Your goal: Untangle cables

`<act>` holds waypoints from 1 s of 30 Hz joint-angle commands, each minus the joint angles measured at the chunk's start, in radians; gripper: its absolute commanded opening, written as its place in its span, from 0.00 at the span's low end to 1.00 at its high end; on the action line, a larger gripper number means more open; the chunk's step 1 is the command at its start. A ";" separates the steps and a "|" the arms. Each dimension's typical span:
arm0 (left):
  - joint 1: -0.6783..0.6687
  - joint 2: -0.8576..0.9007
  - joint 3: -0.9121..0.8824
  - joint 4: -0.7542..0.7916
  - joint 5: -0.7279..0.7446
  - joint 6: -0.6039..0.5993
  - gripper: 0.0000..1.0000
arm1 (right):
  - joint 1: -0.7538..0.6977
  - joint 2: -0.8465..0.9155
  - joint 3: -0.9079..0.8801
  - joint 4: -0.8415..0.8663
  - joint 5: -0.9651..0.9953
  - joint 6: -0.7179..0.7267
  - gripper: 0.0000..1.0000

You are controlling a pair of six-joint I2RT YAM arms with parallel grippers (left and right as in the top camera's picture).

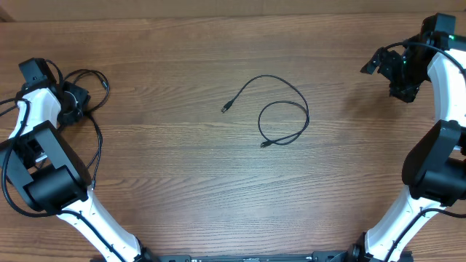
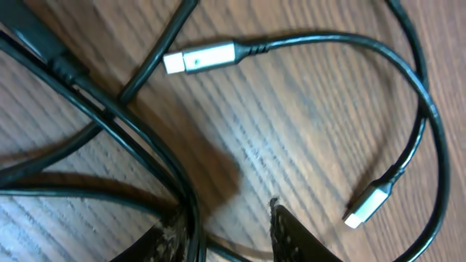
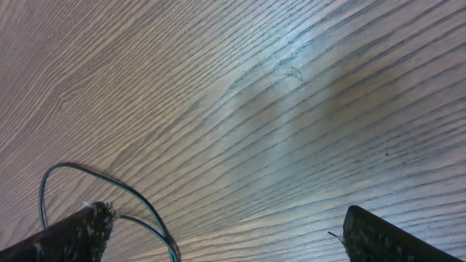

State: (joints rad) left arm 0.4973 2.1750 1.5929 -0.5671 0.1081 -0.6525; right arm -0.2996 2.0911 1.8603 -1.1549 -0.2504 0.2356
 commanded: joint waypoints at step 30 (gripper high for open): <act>-0.028 0.030 -0.029 0.034 -0.167 0.020 0.29 | -0.002 -0.003 0.011 0.002 0.007 0.003 1.00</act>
State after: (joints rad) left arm 0.4793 2.1830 1.5795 -0.5339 -0.0425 -0.6441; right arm -0.2993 2.0911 1.8603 -1.1553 -0.2501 0.2352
